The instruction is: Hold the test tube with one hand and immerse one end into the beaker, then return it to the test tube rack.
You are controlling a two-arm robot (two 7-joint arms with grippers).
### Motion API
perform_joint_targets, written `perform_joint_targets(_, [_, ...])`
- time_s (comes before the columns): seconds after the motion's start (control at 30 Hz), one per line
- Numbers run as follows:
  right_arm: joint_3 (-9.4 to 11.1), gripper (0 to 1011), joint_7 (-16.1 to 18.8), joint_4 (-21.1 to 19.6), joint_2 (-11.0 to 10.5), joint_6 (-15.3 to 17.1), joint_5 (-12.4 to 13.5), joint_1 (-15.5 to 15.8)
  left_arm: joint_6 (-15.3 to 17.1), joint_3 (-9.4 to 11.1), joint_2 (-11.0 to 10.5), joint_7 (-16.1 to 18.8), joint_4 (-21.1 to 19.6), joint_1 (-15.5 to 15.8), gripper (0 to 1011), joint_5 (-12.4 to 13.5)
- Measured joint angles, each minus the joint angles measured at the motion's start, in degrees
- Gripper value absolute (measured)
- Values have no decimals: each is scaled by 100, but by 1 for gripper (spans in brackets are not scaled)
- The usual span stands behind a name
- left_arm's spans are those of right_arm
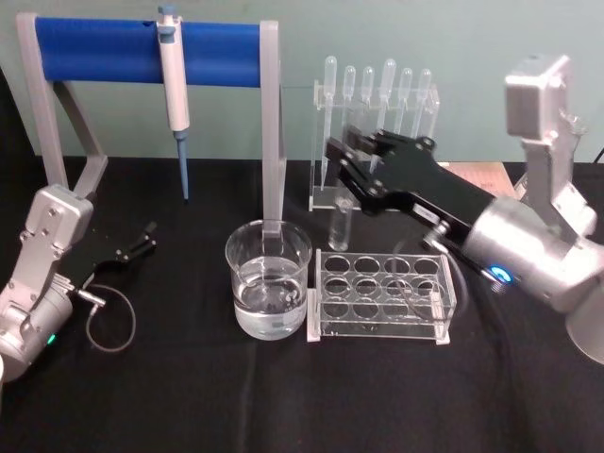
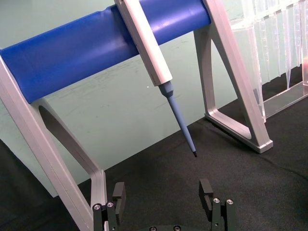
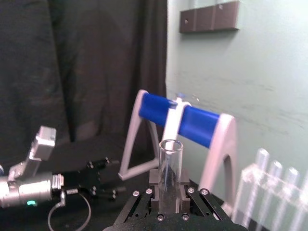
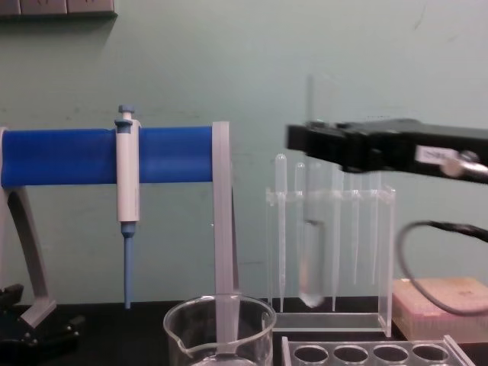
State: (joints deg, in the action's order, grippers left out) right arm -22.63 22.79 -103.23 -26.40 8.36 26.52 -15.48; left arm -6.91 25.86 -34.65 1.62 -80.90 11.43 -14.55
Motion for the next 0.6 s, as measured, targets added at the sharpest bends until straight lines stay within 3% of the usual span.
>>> perform_joint_targets(0.33, [-596, 225, 219, 725, 527, -77, -143, -725, 0, 0, 0, 0, 0, 0, 1000, 0])
perform_joint_targets(0.6, [-910, 225, 353, 1381, 745, -357, -351, -875, 0, 0, 0, 0, 0, 0, 1000, 0])
